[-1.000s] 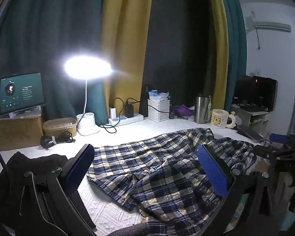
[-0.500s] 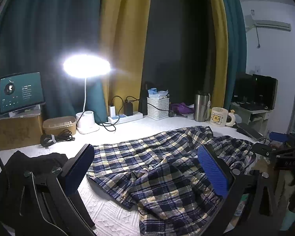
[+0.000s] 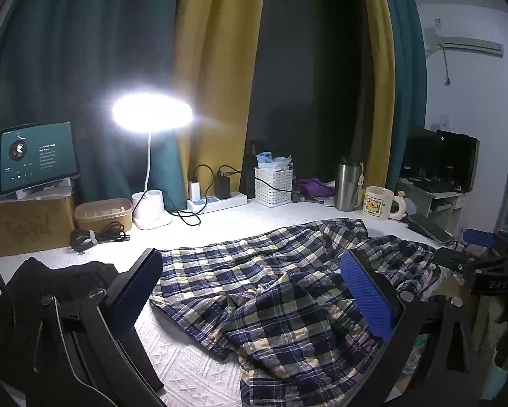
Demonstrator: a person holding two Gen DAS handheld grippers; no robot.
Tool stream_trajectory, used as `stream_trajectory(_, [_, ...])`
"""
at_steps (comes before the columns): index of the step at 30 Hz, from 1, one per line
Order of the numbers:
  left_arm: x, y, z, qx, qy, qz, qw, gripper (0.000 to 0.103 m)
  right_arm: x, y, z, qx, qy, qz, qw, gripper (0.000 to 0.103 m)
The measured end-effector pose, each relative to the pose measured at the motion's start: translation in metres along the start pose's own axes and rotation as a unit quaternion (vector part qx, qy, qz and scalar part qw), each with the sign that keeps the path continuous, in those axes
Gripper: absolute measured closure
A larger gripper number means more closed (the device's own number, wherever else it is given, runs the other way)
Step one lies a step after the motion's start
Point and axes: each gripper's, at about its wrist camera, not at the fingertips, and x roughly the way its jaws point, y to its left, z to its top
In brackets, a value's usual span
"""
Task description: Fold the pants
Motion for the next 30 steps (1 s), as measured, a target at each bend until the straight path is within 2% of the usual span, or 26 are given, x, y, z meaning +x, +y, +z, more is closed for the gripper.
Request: stream_trajectory(30, [-0.005,0.0002,0.0055,0.0,-0.01,0.003,0.9999,0.0,-0.0029,0.0017,0.0028,0.0,-0.002,0.001,1.0,0.0])
